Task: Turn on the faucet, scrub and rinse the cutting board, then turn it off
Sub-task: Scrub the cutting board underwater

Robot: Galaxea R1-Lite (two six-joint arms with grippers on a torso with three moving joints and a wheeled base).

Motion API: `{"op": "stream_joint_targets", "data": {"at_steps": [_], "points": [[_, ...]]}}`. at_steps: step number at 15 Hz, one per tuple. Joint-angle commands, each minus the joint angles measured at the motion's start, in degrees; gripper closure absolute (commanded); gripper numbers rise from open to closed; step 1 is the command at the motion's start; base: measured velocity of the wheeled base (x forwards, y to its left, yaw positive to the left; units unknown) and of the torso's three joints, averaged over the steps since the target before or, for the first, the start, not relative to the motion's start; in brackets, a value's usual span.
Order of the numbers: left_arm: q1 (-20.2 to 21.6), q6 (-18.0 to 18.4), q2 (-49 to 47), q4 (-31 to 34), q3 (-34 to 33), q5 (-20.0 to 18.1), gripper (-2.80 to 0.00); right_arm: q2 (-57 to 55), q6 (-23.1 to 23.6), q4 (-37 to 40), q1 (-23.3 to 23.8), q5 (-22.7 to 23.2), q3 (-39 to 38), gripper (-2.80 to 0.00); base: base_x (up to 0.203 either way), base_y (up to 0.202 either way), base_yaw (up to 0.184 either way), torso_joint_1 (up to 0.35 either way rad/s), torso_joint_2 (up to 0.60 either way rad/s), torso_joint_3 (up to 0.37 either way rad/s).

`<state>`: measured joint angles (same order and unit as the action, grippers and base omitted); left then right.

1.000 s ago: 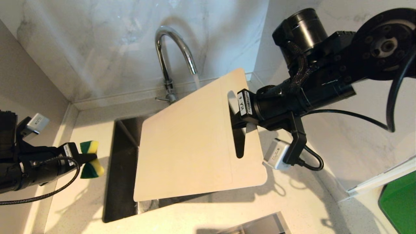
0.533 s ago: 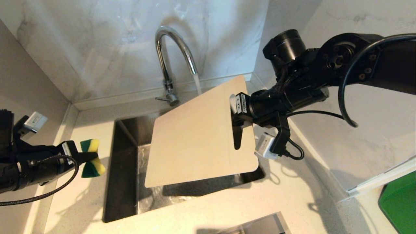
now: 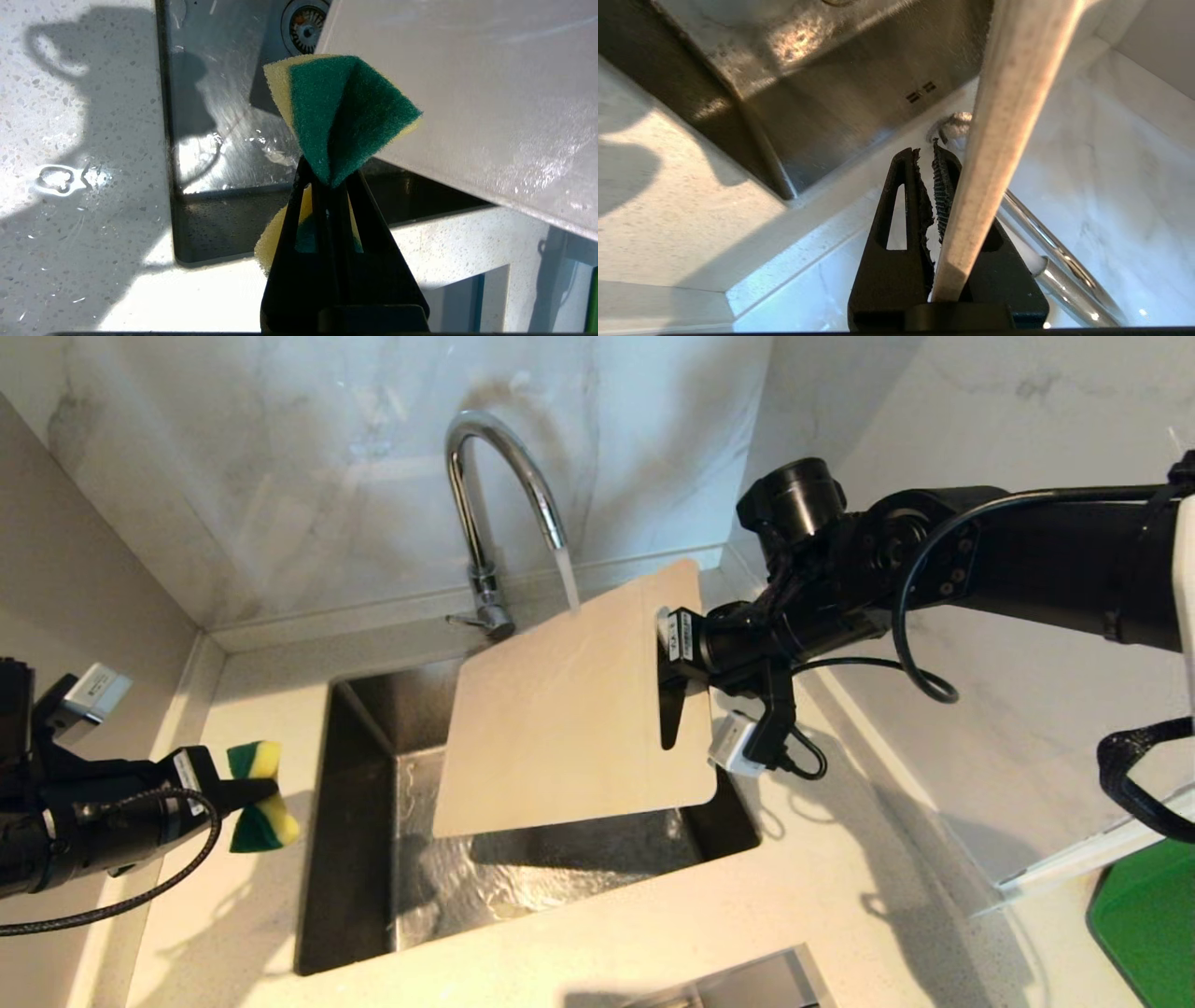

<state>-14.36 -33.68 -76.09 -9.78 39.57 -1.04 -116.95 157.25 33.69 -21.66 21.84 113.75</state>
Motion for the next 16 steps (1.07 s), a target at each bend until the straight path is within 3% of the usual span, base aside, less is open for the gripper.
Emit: {"op": "stream_joint_targets", "data": {"at_steps": [1,7,16], "points": [[0.0,-0.2,0.3,-0.1,-0.3,0.0,0.0,-1.0,0.9,0.0,0.2,0.0,0.0,0.0,0.0,0.0,0.0,0.0,0.0,0.0],[0.0,-1.1,0.5,-0.1,-0.4,0.1,0.0,-2.4,0.9,-5.8,0.1,-0.1,0.0,0.0,0.0,0.0,0.0,0.0,0.0,0.0],[0.0,-1.1,0.4,-0.2,-0.3,0.1,0.0,-3.7,0.9,-6.1,0.1,-0.1,0.1,0.0,0.0,0.0,0.0,0.0,0.0,0.0]]}}
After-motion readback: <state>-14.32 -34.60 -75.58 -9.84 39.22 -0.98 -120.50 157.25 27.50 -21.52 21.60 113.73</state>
